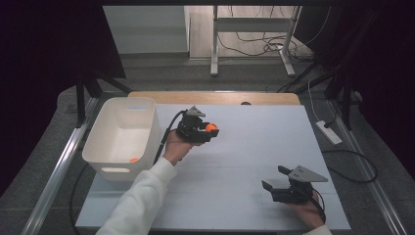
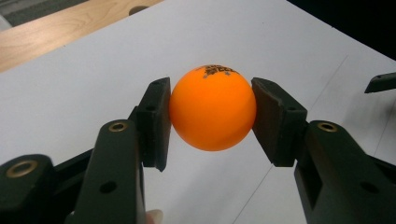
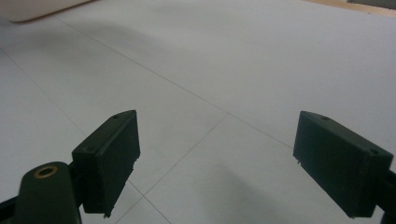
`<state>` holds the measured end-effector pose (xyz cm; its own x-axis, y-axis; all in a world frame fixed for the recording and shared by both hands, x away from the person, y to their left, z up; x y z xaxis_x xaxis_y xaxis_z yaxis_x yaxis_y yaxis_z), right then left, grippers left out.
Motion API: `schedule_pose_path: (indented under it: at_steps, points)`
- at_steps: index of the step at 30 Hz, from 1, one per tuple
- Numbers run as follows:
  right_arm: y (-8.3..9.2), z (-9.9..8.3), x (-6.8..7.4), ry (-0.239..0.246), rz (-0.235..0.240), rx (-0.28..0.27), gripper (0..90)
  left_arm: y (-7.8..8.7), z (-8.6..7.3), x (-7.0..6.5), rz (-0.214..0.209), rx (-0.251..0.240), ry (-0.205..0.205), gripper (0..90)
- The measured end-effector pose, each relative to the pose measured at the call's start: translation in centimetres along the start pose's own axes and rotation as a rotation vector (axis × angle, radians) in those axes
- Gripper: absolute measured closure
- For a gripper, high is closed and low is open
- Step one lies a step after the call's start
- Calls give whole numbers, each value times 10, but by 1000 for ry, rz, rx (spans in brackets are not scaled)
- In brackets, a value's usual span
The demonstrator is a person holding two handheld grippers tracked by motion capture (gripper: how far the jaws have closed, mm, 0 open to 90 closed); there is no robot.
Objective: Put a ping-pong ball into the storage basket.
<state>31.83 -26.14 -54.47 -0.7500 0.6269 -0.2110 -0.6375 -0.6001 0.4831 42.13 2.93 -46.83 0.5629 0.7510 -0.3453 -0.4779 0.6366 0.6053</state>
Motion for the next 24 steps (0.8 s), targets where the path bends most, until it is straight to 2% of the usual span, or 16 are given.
schedule_pose_path:
  at_steps: [13,24]
  points:
    - [0,0,0,0,-3,1,143,29,3,-7,3,-59,-6,508]
    - [1,-1,0,2,-4,3,143,52,3,-5,7,-101,0,508]
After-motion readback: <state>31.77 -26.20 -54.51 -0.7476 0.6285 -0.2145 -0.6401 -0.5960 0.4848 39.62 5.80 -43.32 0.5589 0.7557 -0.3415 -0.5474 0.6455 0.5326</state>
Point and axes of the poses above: each handheld gripper's, and its own axes: y roughly backward along the jaws, z roughly out of its top, x roughly to its left, the point moved 6 cm from there along -y, roughly forward along the jaws, and after that the axes turned 14 degrees about y, right-handed, at the moved point
